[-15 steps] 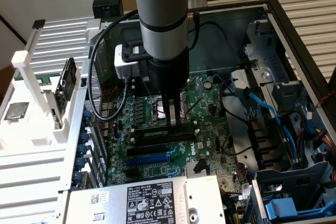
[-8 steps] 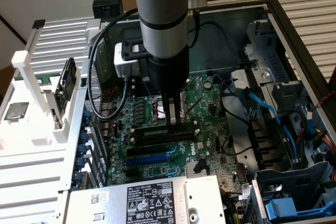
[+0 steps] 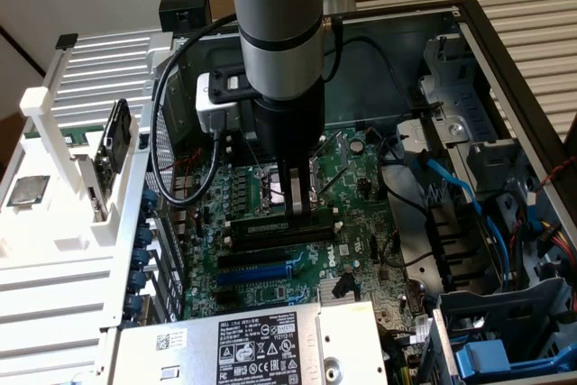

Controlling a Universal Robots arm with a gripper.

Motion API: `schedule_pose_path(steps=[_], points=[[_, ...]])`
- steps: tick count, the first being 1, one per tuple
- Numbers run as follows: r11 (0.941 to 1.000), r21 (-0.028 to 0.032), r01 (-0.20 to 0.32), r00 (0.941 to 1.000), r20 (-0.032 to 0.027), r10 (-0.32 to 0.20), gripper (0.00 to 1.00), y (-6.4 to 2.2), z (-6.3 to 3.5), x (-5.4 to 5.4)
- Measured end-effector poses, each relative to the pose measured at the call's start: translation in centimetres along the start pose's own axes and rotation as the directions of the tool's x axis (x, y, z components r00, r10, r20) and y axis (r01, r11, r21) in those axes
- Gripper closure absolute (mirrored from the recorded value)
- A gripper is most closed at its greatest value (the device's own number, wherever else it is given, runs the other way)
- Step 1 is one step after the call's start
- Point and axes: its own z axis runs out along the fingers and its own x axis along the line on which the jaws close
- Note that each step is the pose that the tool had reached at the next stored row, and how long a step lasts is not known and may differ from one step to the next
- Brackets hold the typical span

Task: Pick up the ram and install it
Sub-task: 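Insert the ram into the slot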

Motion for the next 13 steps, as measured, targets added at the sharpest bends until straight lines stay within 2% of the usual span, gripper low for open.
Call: schedule_pose_path(steps=[13], points=[[1.0000, 0.0000, 0.000, 1.0000, 0.0000, 0.000, 0.88, 0.05, 0.19, 0.01]])
